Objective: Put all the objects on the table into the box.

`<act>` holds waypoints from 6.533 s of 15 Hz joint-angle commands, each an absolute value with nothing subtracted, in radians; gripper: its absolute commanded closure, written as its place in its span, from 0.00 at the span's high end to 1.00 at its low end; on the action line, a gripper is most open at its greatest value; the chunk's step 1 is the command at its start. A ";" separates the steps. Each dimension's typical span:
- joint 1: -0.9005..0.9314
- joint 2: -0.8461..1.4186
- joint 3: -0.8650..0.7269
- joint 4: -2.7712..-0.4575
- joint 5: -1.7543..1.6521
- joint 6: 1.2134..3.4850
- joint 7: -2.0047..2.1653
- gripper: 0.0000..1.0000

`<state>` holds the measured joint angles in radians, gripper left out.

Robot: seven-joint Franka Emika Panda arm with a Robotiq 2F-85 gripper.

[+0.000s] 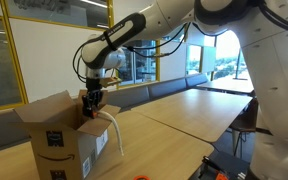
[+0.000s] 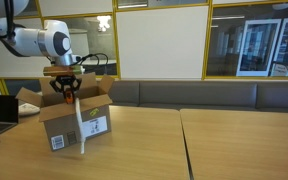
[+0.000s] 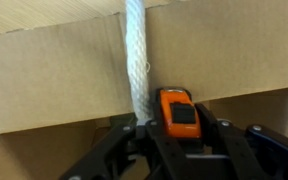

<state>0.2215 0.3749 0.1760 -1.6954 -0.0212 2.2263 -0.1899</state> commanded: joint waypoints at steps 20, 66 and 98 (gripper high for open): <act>0.395 0.560 0.182 -1.361 -0.158 2.116 0.018 0.15; 0.399 0.954 -0.038 -0.936 -0.165 1.908 0.137 1.00; 0.246 0.009 0.031 -1.814 -0.231 1.843 0.556 1.00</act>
<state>0.2564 0.1694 -0.0114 -1.6551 -0.2099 1.8444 0.4747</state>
